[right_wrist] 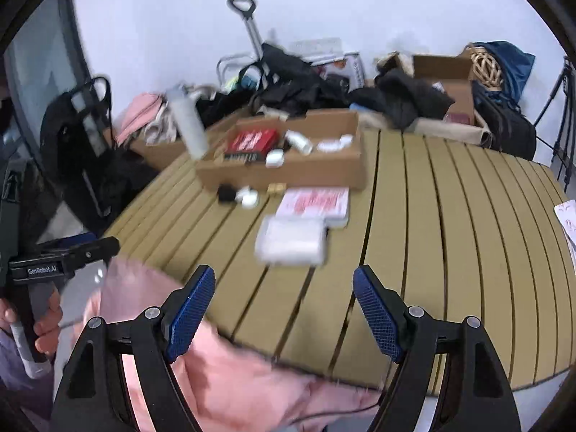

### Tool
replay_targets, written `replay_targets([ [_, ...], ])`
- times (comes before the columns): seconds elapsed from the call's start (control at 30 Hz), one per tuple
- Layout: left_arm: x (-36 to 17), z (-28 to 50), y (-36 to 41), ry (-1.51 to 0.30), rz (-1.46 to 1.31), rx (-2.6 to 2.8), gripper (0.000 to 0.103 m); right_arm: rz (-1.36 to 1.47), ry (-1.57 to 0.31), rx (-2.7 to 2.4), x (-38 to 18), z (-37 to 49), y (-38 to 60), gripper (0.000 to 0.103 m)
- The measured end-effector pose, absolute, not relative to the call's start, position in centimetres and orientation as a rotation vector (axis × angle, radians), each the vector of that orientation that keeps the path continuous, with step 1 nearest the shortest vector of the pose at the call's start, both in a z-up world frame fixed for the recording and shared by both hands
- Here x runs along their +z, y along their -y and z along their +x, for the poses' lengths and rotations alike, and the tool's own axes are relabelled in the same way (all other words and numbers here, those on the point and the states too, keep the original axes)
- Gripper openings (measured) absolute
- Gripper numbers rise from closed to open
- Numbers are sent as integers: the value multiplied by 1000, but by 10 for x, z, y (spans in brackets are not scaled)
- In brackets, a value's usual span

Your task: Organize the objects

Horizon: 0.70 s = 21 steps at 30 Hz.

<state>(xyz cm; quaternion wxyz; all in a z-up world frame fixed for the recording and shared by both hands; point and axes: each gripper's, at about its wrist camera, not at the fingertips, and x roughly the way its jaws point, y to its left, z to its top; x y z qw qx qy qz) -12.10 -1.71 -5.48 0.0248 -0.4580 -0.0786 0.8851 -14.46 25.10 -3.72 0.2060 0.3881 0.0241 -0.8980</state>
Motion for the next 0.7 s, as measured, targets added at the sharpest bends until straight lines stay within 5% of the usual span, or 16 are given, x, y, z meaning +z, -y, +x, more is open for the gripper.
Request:
replay_targets([
  [0.2, -47, -156, -21, 304, -1290, 2639, 100, 1071, 23, -2511, -40, -167, -253, 83],
  [0.43, -100, -241, -61, 361, -1410, 2537, 63, 1213, 105, -2475, -84, -207, -261, 82],
  [0.7, -147, -263, -53, 530, -1424, 2403, 55, 1275, 242, -2406, -122, -268, -256, 54],
])
